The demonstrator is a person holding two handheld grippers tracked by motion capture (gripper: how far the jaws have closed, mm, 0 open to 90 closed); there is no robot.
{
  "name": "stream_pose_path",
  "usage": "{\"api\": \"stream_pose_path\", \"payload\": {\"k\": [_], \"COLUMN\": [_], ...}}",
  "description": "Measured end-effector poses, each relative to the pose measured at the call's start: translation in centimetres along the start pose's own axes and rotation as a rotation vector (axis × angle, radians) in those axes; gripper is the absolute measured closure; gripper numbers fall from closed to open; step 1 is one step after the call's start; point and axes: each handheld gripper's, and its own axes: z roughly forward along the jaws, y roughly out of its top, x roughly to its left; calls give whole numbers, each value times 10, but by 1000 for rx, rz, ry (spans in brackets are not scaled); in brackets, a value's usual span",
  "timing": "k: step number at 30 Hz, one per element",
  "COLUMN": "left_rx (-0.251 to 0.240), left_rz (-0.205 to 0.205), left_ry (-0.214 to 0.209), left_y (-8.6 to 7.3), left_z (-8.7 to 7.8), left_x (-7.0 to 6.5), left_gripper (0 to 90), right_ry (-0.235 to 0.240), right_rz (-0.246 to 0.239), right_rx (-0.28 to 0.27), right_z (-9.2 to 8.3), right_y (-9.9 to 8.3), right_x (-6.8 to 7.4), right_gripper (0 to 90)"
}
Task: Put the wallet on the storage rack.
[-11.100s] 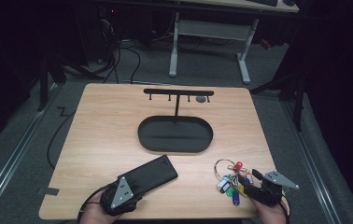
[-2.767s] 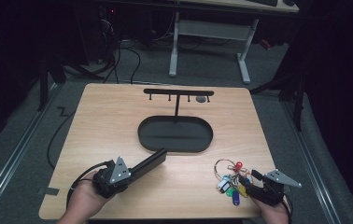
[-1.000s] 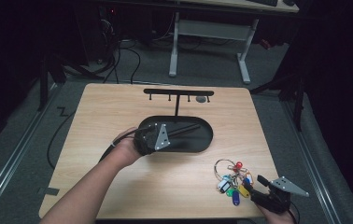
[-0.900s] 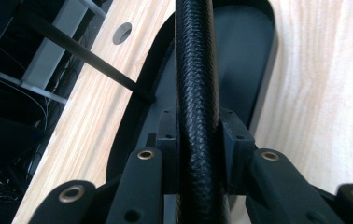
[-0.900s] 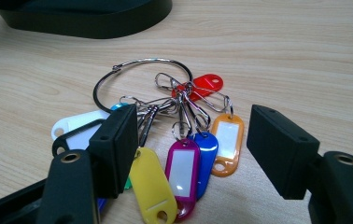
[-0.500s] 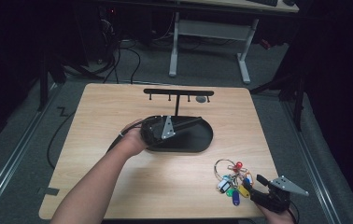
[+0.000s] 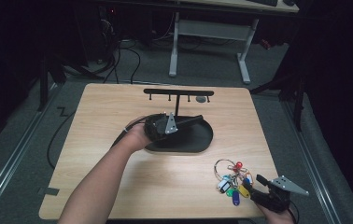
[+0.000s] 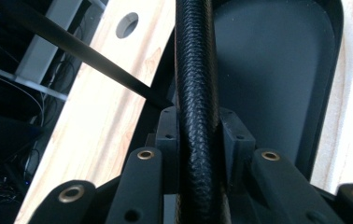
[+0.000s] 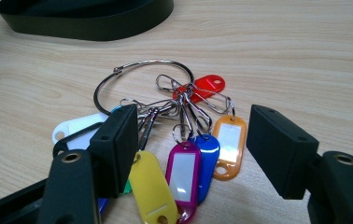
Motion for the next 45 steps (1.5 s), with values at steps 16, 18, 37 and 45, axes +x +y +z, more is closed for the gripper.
{"api": "stream_pose_path", "payload": {"k": [16, 18, 37, 45], "left_rx": [90, 90, 102, 129], "left_rz": [4, -5, -128, -148], "left_ry": [14, 24, -23, -45], "left_y": [-16, -18, -28, -39], "left_z": [19, 19, 3, 2], "left_x": [10, 11, -1, -11], "left_gripper": [715, 709, 544, 537], "right_ry": [4, 6, 0, 3], "right_rz": [9, 11, 0, -4], "right_rx": [5, 9, 11, 11], "right_z": [2, 2, 2, 3], "right_y": [-1, -2, 0, 2], "right_x": [-1, -1, 2, 3], "right_gripper": [346, 346, 345, 345]}}
